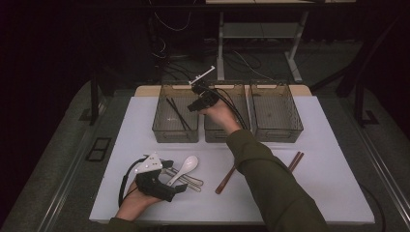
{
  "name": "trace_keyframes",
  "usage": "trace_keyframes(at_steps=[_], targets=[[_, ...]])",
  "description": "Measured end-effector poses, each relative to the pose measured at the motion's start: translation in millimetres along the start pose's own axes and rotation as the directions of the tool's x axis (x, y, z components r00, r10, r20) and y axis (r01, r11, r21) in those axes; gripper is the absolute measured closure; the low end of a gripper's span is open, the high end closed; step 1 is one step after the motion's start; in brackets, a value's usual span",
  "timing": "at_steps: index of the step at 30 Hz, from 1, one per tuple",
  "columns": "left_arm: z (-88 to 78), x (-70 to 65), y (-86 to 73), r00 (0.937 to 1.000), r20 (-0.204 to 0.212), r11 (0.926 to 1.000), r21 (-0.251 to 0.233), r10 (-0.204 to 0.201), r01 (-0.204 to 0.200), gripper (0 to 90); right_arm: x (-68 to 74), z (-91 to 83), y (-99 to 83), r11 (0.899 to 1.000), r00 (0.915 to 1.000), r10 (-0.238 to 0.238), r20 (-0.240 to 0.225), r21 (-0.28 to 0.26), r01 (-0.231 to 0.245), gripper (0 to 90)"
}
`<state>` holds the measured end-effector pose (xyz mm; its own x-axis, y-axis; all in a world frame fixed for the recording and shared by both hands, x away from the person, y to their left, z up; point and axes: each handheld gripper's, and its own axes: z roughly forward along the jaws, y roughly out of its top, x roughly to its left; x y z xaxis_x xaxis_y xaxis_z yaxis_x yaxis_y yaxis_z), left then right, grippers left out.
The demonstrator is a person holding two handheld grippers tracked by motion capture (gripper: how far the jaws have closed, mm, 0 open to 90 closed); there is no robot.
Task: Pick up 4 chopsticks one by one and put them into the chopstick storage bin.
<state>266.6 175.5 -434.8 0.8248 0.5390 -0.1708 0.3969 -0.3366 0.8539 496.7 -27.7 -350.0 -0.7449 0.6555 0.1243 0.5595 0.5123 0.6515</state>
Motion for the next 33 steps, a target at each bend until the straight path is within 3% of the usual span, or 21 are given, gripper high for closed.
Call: trace_keyframes(at_steps=[11,24,33], targets=[[0.9,0.2,-0.3,0.9999,-0.001,0.9999,0.011,0.011,-0.011,0.0,-7.5,-23.2,-16.7,0.995,0.9958,-0.005,-0.092,-0.096,-0.004,49.1],[2.1,0.4,-1.2,0.9999,-0.008,0.9997,0.021,0.009,-0.009,0.0,-9.8,-60.3,-51.9,0.984,0.9944,-0.068,-0.081,-0.170,0.054,40.3],[1.6,1.7,-3.0,0.9999,-0.011,0.9998,0.020,-0.001,0.001,0.0,-15.2,-83.7,-79.1,0.979,0.9937,-0.074,-0.084,-0.196,0.057,40.0]])
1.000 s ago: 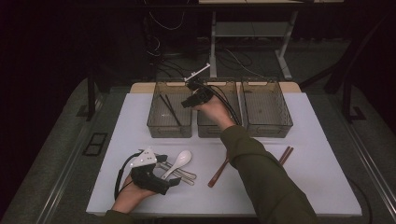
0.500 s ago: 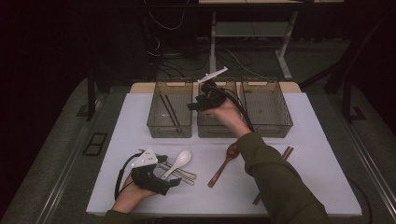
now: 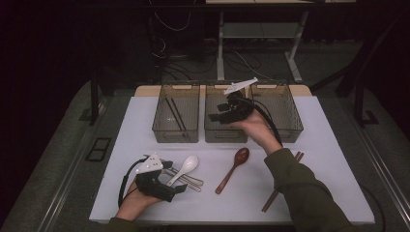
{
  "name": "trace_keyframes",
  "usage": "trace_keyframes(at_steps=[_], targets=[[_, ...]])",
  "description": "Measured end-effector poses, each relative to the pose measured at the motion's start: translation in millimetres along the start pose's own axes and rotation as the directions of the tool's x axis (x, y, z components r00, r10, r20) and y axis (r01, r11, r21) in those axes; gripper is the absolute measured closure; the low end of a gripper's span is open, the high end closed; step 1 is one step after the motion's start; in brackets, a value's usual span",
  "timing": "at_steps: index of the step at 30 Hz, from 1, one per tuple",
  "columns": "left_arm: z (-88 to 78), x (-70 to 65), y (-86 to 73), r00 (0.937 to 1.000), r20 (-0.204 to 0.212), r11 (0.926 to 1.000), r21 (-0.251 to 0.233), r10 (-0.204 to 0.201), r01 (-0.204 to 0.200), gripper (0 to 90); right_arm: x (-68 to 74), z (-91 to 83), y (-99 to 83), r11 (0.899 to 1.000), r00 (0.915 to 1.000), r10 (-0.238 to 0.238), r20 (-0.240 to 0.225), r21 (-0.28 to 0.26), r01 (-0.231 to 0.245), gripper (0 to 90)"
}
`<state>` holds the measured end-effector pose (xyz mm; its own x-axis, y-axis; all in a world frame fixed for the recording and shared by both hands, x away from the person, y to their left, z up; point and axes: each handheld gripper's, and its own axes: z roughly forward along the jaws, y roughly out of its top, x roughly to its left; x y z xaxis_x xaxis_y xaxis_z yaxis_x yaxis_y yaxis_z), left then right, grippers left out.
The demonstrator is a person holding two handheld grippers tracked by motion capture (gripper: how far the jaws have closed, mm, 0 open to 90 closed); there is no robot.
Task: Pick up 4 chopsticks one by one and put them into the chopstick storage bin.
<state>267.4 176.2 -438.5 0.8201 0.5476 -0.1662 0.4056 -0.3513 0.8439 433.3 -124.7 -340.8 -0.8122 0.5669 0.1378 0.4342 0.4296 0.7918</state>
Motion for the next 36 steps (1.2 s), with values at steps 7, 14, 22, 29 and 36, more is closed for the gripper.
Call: trace_keyframes(at_steps=[7,14,22,29,36], targets=[[-0.8,0.5,-0.3,1.0000,-0.006,1.0000,0.005,0.004,-0.004,0.0,2.0,-17.1,-20.3,1.000,0.9998,0.017,-0.009,-0.013,-0.017,40.0],[0.2,-1.4,0.7,0.9998,-0.016,0.9999,0.013,0.010,-0.010,0.0,5.4,-34.3,-44.0,0.999,0.9996,0.019,-0.020,-0.025,-0.020,40.0],[0.5,-0.5,0.4,0.9997,-0.025,0.9999,0.015,0.007,-0.007,0.0,6.4,-56.4,-76.9,0.999,0.9994,0.026,-0.021,-0.034,-0.027,40.1],[-1.0,-1.8,0.2,0.9995,-0.030,0.9999,0.011,0.009,-0.009,0.0,6.4,-74.6,-99.9,0.999,0.9995,0.032,-0.006,-0.012,-0.032,41.2],[-1.0,-2.5,0.8,0.9995,-0.029,0.9998,0.014,0.014,-0.013,0.0,13.1,-90.5,-124.9,1.000,0.9998,0.020,0.008,0.011,-0.020,45.7]])
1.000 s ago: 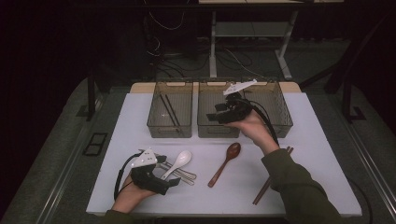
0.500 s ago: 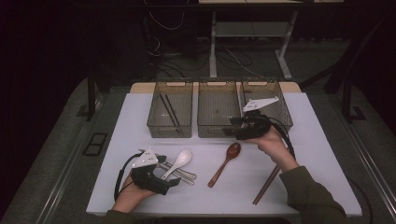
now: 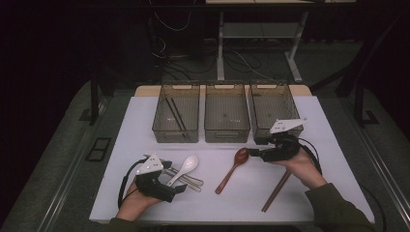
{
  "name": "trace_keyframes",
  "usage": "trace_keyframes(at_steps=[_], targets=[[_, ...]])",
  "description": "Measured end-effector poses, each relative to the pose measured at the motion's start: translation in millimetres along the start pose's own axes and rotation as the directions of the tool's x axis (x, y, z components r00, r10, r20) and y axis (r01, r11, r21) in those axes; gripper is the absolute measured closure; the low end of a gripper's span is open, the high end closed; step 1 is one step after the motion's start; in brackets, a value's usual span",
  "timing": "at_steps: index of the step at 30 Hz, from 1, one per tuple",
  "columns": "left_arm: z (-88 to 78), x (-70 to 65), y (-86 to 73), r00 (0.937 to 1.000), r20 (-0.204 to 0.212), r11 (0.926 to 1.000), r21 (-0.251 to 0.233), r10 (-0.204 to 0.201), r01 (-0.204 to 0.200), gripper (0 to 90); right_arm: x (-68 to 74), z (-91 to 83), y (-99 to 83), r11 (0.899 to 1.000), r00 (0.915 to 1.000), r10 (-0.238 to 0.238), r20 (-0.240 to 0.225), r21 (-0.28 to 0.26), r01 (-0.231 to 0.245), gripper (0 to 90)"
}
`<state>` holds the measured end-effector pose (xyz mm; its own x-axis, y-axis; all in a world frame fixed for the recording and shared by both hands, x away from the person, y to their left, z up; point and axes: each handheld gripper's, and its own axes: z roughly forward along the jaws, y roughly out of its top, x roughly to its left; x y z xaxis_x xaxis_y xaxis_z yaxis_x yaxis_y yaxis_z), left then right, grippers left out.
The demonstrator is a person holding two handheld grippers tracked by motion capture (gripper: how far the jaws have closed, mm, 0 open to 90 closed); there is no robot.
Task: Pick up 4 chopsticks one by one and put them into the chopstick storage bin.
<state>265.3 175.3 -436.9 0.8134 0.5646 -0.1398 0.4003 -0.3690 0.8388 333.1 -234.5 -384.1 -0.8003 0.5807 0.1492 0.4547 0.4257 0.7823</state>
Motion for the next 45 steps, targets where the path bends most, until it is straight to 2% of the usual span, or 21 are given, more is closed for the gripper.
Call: trace_keyframes(at_steps=[7,18,24,36,45], targets=[[0.4,0.1,0.4,1.0000,-0.003,1.0000,-0.003,-0.002,0.002,0.0,1.8,-12.5,-18.2,1.000,0.9999,-0.011,0.013,0.013,0.011,52.9],[-1.2,1.3,-0.1,1.0000,-0.006,1.0000,-0.007,-0.006,0.006,0.0,0.7,-25.0,-43.2,0.999,0.9991,0.003,0.041,0.053,-0.005,62.5],[-1.2,1.4,-0.3,0.9999,-0.008,0.9999,-0.007,-0.009,0.009,0.0,-1.9,-31.2,-54.5,0.998,0.9978,0.022,0.063,0.055,-0.026,71.6],[-1.3,1.4,-0.7,0.9999,-0.010,0.9999,-0.008,-0.012,0.012,0.0,-0.8,-51.0,-84.2,0.994,0.9981,0.041,0.047,0.095,-0.046,88.3],[-1.2,0.6,-0.2,0.9999,-0.012,0.9999,-0.007,-0.009,0.009,0.0,6.3,-62.7,-102.4,0.993,0.9990,0.040,0.022,0.111,-0.042,89.6]])
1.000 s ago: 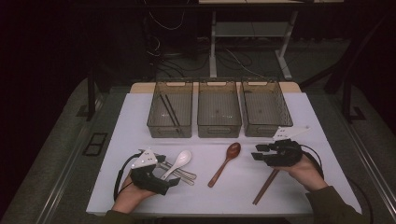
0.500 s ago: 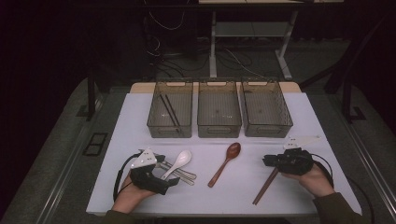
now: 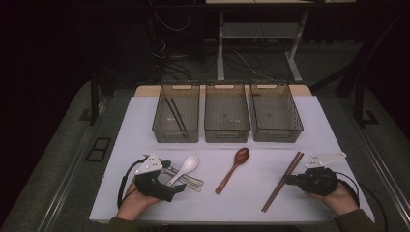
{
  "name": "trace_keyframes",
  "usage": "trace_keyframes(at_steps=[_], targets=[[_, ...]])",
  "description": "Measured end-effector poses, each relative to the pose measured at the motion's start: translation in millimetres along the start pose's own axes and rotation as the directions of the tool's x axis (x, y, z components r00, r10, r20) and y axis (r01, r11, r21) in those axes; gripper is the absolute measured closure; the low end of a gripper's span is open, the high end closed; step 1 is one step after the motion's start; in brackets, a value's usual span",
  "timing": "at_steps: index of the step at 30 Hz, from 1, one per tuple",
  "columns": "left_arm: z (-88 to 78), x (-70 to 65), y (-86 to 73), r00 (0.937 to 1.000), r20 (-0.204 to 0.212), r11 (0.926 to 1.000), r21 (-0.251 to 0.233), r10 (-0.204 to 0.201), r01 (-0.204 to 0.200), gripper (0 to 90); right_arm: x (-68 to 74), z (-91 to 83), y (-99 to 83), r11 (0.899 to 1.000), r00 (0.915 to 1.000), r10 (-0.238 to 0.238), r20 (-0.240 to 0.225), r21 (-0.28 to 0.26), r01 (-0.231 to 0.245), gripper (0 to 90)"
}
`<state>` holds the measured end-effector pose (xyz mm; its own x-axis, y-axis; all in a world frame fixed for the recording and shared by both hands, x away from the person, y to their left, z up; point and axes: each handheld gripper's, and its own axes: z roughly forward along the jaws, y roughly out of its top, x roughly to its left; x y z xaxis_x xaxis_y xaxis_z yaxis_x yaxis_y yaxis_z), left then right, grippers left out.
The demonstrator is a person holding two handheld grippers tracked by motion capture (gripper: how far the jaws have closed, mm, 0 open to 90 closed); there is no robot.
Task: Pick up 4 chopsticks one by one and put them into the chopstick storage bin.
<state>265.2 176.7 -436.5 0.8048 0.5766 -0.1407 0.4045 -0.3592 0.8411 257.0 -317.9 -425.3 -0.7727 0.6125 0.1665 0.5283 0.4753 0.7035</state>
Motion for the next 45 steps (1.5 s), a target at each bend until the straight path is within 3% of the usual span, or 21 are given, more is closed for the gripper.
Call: trace_keyframes(at_steps=[8,21,45], targets=[[0.0,-1.4,0.7,1.0000,-0.004,1.0000,0.004,0.004,-0.004,0.0,11.1,6.2,-9.2,0.999,0.9993,-0.024,-0.030,0.041,0.025,89.6],[0.9,-1.4,0.7,1.0000,-0.008,1.0000,0.000,0.004,-0.004,0.0,29.1,18.3,-6.2,0.992,0.9925,-0.085,-0.088,0.081,0.092,89.6],[0.6,-1.6,0.7,1.0000,-0.007,1.0000,0.002,0.005,-0.005,0.0,37.6,31.4,-2.2,0.984,0.9855,-0.122,-0.118,0.115,0.136,89.6]])
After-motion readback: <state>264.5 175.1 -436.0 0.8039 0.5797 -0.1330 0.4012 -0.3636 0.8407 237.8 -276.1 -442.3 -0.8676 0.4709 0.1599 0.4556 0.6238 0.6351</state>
